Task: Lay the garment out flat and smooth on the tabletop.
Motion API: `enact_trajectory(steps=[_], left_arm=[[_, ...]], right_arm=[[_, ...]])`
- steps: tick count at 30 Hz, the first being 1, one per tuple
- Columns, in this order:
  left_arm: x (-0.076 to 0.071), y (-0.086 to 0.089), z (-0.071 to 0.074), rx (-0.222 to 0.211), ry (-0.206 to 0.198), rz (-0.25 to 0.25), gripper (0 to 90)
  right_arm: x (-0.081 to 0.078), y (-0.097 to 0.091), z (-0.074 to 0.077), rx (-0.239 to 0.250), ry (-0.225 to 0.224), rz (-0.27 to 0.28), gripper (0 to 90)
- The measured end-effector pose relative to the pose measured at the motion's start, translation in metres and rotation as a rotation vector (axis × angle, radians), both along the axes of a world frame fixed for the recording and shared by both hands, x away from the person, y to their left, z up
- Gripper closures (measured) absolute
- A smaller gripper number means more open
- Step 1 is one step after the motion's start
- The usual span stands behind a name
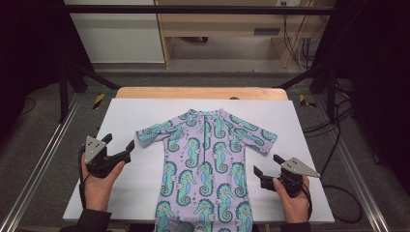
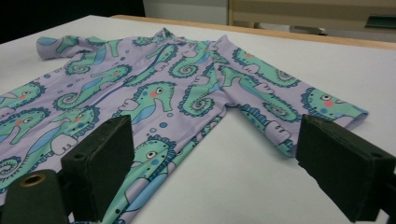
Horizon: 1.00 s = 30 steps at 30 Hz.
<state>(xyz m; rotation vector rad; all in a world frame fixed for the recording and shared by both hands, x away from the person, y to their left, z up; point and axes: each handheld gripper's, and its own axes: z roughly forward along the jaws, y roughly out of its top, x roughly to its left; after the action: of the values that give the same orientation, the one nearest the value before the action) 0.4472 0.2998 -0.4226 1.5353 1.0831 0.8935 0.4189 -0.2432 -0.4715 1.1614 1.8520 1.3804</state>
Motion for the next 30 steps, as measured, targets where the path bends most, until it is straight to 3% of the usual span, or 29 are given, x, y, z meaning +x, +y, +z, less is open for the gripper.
enact_trajectory(steps=[6, 12, 19, 30], left_arm=[[-0.011, 0.015, -0.004, -0.045, -0.033, -0.01, 8.3], [-0.016, 0.025, -0.004, -0.045, -0.066, -0.018, 4.9], [-0.02, 0.033, -0.015, -0.062, -0.073, -0.021, 4.9], [-0.029, 0.038, -0.035, -0.073, -0.068, -0.052, 4.3]], right_arm=[[-0.002, -0.016, 0.003, 0.02, -0.022, -0.04, 13.7], [-0.006, -0.031, 0.003, 0.039, -0.052, -0.079, 13.4], [-0.011, -0.044, -0.001, 0.043, -0.098, -0.089, 10.7], [-0.011, -0.045, -0.01, 0.068, -0.132, -0.09, 9.2]])
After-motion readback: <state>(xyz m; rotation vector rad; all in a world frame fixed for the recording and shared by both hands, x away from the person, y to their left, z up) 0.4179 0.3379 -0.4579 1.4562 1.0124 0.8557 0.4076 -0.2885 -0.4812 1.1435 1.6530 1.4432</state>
